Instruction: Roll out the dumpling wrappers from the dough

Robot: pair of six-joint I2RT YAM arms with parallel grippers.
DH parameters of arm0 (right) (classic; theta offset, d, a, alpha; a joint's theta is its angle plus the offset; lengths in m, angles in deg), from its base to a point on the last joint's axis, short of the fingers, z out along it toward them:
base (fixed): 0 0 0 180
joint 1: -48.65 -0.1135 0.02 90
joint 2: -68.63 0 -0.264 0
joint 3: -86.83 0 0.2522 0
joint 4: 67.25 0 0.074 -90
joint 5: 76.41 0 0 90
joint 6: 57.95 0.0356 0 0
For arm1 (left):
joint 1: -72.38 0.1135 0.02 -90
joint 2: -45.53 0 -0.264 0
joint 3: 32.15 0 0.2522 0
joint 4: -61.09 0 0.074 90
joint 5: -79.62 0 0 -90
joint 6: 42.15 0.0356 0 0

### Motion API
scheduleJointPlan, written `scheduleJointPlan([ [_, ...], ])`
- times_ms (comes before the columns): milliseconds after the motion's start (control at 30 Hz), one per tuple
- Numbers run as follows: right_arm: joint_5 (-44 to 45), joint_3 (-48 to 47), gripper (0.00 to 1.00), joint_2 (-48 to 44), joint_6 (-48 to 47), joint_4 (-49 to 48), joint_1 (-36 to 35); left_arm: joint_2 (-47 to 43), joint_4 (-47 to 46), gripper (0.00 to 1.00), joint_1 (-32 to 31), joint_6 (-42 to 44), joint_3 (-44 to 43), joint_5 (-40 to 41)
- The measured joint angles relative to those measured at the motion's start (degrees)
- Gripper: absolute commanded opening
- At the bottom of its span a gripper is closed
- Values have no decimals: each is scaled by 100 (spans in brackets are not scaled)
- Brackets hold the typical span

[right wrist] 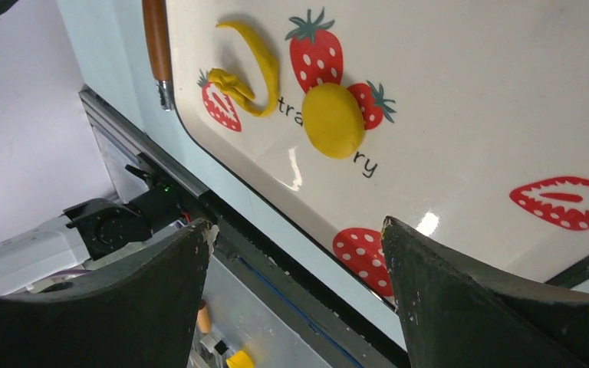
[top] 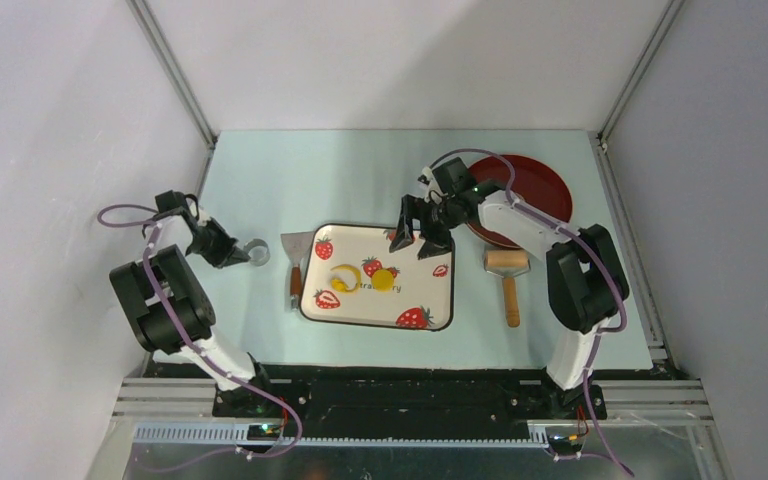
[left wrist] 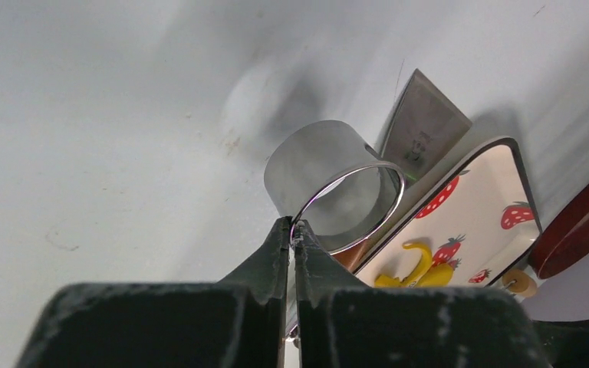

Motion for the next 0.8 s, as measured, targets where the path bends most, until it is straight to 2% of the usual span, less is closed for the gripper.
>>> scheduleJointPlan([
  [33, 33, 26, 86, -20, -15, 20, 0, 15, 0, 19, 2, 24, 0, 20],
  [133, 107, 61, 86, -92, -70, 90, 0, 22, -4, 37, 2, 107, 0, 57],
  [167, 125, 79, 86, -122, -83, 96, 0, 22, -4, 47, 2, 140, 0, 61],
  [267, 153, 120, 86, -234, -87, 144, 0, 22, -2, 56, 2, 175, 4, 74],
  [467, 260, 153, 86, -424, -85, 210, 9, -125, -7, 63, 2, 177, 57, 101],
  [633, 350, 407, 86, -699, -79, 262, 105, -1137, 4, 66, -81, 181, 284, 168],
  [800, 496, 638, 86, -973, -33, 310, 225, -2041, -31, 66, -979, 175, 417, 323],
])
